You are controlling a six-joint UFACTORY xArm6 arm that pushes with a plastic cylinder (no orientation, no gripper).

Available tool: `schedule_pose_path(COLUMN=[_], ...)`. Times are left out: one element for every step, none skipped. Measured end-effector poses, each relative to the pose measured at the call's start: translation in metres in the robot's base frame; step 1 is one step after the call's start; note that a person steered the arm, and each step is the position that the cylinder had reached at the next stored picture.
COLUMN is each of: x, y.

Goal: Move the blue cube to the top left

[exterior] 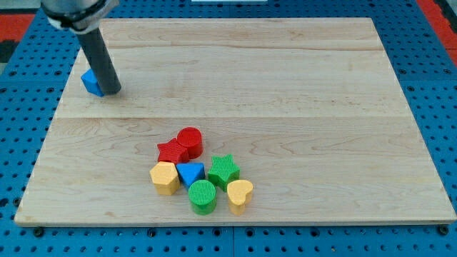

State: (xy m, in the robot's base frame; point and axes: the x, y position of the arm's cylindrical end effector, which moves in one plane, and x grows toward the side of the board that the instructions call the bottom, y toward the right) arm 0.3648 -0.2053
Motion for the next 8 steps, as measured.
schedule_pose_path(x=[-0.018,0.025,0.047,0.010,-0.028,-0.060,-0.056,-0.080], y=[0.007,0.035,-0.003,-0.031,-0.038,-0.038,-0.043,-0.051])
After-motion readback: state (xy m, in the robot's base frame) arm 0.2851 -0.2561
